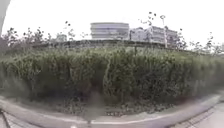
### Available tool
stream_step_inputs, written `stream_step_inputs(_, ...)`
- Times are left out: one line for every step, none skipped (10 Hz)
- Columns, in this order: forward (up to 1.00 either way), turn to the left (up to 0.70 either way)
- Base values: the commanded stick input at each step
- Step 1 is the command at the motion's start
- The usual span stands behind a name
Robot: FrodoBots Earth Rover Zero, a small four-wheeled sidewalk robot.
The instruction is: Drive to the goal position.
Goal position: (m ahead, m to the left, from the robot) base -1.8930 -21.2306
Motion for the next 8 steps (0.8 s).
stream_step_inputs(0.0,-0.45)
stream_step_inputs(0.0,-0.45)
stream_step_inputs(0.0,-0.45)
stream_step_inputs(0.0,-0.45)
stream_step_inputs(0.0,-0.45)
stream_step_inputs(0.0,-0.45)
stream_step_inputs(0.0,-0.45)
stream_step_inputs(0.0,-0.45)
